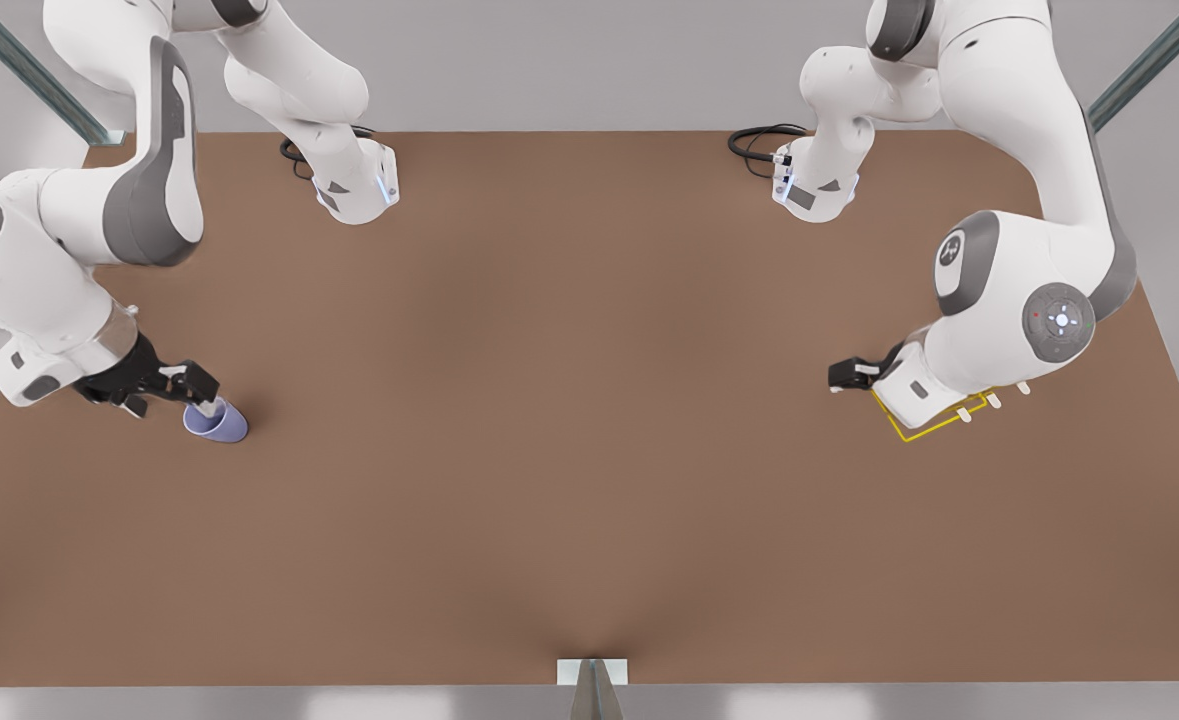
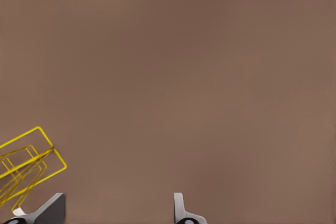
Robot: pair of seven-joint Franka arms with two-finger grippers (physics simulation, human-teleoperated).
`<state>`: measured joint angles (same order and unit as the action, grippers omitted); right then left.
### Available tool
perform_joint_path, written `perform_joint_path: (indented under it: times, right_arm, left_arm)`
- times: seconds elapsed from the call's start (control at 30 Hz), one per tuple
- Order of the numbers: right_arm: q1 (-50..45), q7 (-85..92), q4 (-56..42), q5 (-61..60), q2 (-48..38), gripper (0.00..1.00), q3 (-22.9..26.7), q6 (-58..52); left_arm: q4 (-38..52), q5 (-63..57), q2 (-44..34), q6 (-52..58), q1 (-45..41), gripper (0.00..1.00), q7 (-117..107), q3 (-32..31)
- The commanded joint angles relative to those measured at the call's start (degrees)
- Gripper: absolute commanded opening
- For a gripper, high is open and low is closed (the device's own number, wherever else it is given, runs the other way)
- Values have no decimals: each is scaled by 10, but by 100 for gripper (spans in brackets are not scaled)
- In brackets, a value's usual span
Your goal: Place the cup on the cup holder
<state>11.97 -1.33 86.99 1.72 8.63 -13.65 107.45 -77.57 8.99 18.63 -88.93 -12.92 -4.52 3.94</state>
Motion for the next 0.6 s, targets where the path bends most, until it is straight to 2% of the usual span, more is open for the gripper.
perform_joint_path:
  times: [0.0,0.13,0.17,0.2,0.27,0.33,0.37,0.43,0.5,0.53,0.57]
  right_arm:
    - [3,-16,-1,-2,-5,100,-4,58]
    - [-2,-28,1,-1,12,100,-4,27]
    - [8,-33,5,-1,30,100,-3,22]
    - [15,-31,8,-2,56,100,-3,0]
    - [45,-27,33,0,78,100,-2,-3]
    - [75,-7,49,0,97,100,-2,-4]
    - [75,-1,44,6,115,100,-2,-9]
    - [94,46,42,6,118,100,1,-25]
    - [90,20,34,2,140,100,-3,12]
    - [75,-4,36,1,141,100,-6,11]
    - [58,-28,47,4,140,100,-7,19]
  left_arm:
    - [2,7,1,-48,-2,100,-59,-2]
    - [8,30,4,-27,-5,100,-124,-1]
    - [-13,36,-11,-29,-6,100,-203,-17]
    - [-14,40,-4,-41,-4,100,-320,-65]
    - [-23,77,-2,-75,-4,100,-421,-69]
    - [-7,65,25,-177,-26,100,-835,-69]
    - [3,67,32,-215,-27,100,-895,-70]
    - [10,71,26,-207,-29,100,-1002,-72]
    - [13,54,22,-102,-73,100,-1053,-71]
    - [15,59,21,-99,-75,100,-1060,-72]
    - [15,54,25,-101,-76,100,-1051,-101]
